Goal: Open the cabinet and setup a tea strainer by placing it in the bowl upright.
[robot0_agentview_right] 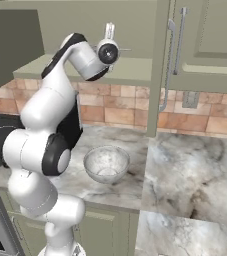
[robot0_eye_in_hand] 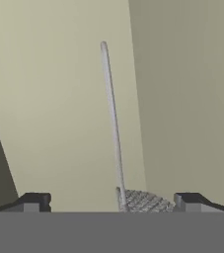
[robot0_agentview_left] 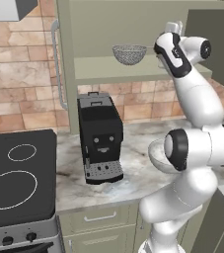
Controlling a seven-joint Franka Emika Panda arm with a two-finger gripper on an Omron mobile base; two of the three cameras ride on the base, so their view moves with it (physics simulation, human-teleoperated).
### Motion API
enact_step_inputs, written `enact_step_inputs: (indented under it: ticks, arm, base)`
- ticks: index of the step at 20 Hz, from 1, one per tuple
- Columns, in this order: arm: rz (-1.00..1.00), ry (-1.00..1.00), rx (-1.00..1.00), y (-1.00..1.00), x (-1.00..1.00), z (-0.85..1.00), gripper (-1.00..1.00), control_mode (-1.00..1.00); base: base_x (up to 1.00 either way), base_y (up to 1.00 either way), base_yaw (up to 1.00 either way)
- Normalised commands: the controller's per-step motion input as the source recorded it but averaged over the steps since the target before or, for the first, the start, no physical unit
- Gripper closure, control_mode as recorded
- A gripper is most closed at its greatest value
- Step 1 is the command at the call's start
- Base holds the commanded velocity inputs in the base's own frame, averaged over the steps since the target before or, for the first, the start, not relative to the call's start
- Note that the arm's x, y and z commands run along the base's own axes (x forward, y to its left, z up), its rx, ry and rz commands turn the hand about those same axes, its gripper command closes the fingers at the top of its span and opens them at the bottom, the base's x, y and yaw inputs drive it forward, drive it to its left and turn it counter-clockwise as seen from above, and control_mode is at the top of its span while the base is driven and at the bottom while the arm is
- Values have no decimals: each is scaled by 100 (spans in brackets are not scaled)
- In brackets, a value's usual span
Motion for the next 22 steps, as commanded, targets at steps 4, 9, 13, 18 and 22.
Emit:
enact_step_inputs:
  ticks: [4, 9, 13, 18, 22]
  arm:
    - [2, 4, -2, -3, 9, -4, -100, -100]
    - [1, 1, -2, 0, 7, -1, -100, -100]
    - [0, 0, 0, 0, 8, 0, -100, -100]
    - [0, 0, 0, 0, 21, 0, -100, -100]
    - [0, 0, 0, -2, 26, -1, -100, -100]
  base:
    - [0, 0, 0]
    - [0, 0, 0]
    - [0, 0, 0]
    - [0, 0, 0]
    - [0, 0, 0]
